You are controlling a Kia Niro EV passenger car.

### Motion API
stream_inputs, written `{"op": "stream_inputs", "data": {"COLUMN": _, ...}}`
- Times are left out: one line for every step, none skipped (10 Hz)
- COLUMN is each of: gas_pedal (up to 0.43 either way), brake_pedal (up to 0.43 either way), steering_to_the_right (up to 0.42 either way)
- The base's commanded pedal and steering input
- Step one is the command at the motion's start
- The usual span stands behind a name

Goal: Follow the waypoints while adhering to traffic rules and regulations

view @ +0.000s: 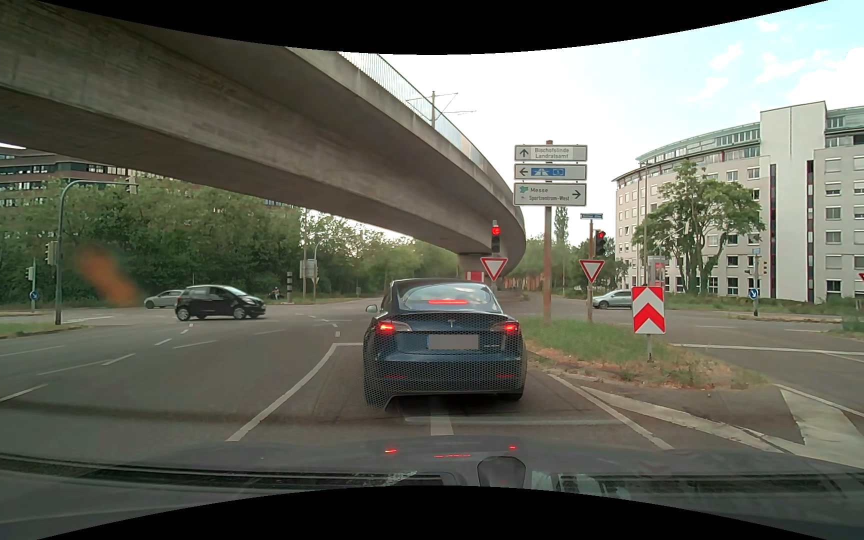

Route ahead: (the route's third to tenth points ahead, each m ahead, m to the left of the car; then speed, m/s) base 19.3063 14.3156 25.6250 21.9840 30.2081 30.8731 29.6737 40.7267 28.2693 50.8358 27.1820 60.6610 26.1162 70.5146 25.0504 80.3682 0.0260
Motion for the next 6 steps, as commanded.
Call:
{"op": "stream_inputs", "data": {"gas_pedal": 0.0, "brake_pedal": 0.28, "steering_to_the_right": -0.012}}
{"op": "stream_inputs", "data": {"gas_pedal": 0.0, "brake_pedal": 0.28, "steering_to_the_right": -0.012}}
{"op": "stream_inputs", "data": {"gas_pedal": 0.0, "brake_pedal": 0.28, "steering_to_the_right": -0.012}}
{"op": "stream_inputs", "data": {"gas_pedal": 0.0, "brake_pedal": 0.287, "steering_to_the_right": -0.012}}
{"op": "stream_inputs", "data": {"gas_pedal": 0.0, "brake_pedal": 0.287, "steering_to_the_right": -0.012}}
{"op": "stream_inputs", "data": {"gas_pedal": 0.0, "brake_pedal": 0.287, "steering_to_the_right": -0.012}}
